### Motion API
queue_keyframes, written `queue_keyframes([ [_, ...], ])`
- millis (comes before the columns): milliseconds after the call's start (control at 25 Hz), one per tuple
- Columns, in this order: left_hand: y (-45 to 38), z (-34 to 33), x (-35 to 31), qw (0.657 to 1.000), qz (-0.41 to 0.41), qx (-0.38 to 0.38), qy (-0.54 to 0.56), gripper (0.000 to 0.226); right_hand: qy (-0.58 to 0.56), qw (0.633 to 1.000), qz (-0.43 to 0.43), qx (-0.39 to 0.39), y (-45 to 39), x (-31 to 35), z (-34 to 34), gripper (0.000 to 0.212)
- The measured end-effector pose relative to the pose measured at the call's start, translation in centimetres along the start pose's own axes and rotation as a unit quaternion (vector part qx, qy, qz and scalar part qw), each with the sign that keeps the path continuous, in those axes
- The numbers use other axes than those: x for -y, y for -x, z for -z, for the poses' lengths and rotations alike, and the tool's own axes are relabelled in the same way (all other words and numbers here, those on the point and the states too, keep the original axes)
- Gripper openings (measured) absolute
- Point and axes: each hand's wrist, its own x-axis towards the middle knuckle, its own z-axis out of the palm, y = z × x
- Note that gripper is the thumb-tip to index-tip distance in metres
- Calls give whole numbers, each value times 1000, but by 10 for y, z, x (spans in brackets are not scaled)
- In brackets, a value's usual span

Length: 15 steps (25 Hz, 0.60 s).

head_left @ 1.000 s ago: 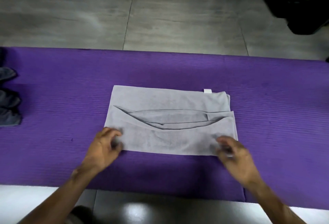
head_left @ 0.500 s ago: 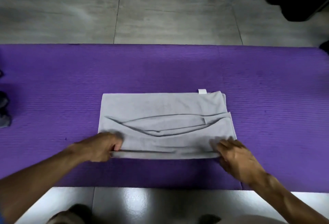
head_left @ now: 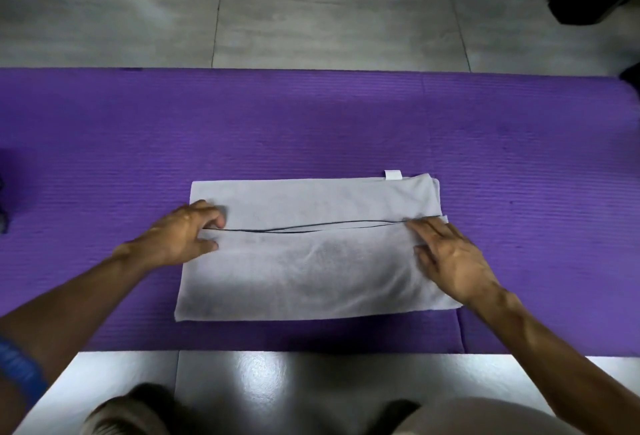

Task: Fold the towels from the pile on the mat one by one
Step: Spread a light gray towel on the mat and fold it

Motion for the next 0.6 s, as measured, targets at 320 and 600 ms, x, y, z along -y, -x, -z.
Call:
queue_keyframes([
  [320, 14, 14, 9, 954, 140, -45, 261, 21, -1, 994, -110, 6, -17, -4, 17, 41],
  [600, 28, 14, 5, 917, 222, -80, 321, 13, -303, 936, -166, 71, -28, -18, 58, 15],
])
